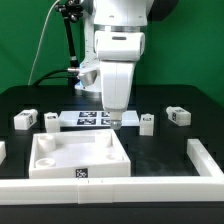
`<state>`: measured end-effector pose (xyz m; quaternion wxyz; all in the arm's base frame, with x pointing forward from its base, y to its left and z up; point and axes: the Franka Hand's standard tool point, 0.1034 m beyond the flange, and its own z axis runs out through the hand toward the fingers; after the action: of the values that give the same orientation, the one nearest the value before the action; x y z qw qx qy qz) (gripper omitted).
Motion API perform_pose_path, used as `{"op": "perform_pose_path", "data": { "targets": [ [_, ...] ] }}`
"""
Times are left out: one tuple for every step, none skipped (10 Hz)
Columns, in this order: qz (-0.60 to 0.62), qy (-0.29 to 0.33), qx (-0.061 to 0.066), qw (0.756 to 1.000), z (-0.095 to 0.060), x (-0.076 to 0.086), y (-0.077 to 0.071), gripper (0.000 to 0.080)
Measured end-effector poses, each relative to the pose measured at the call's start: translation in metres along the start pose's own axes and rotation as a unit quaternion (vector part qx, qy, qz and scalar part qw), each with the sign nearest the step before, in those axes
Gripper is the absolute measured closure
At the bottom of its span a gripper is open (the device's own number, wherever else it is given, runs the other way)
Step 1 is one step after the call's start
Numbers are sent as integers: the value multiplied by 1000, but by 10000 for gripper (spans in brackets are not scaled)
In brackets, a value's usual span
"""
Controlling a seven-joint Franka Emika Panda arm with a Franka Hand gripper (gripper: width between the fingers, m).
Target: Assemble one leg
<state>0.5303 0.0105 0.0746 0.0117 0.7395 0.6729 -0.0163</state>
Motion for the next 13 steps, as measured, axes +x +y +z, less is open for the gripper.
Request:
{"op": "perform_pose_path", "data": {
  "targets": [
    [-6,0,0,1000,1,-1,0,150],
    [-69,1,-3,998,7,-13,-6,150],
    [-98,3,4,995,18,-29,-20,150],
    [-115,5,7,993,24,-38,-28,150],
    [-129,7,10,992,30,-46,-35,150],
    [-128,8,13,992,33,-54,-39,150],
    [-128,9,18,992,37,-63,-42,150],
    [-121,11,24,992,43,-70,-46,150],
    [-118,13,30,993,49,-71,-49,150],
    [-118,15,37,992,56,-71,-53,150],
    [-118,16,41,992,62,-70,-55,150],
    [-118,17,42,992,64,-69,-55,150],
    [-118,17,42,992,64,-69,-55,150]
  ]
}}
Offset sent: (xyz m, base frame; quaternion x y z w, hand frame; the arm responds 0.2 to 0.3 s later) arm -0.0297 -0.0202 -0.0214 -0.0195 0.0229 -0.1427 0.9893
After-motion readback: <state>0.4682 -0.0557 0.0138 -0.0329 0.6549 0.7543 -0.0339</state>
